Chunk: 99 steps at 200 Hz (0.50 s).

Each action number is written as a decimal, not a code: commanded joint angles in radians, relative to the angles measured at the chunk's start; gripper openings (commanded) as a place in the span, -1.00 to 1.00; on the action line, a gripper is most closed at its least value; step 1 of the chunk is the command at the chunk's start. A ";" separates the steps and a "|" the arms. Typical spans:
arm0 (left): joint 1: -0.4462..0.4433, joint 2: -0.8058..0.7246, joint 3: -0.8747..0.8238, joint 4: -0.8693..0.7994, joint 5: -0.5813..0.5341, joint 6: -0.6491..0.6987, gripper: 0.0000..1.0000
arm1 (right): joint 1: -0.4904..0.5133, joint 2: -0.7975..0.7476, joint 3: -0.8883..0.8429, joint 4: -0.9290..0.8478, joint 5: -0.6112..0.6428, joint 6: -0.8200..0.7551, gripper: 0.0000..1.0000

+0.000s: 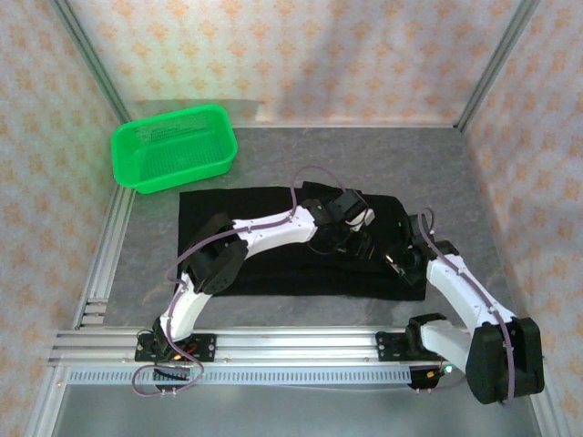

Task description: Fold and stack the t-shirts

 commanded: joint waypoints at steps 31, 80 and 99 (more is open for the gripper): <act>0.009 0.051 0.046 0.030 0.040 -0.003 -0.19 | -0.010 -0.003 0.016 -0.030 0.042 -0.011 -0.03; 0.008 0.047 0.056 0.040 0.048 0.003 -0.20 | -0.012 -0.003 0.013 -0.029 0.041 -0.010 -0.03; 0.008 0.041 0.056 0.043 0.053 0.007 -0.21 | -0.012 -0.001 0.013 -0.027 0.041 -0.009 -0.03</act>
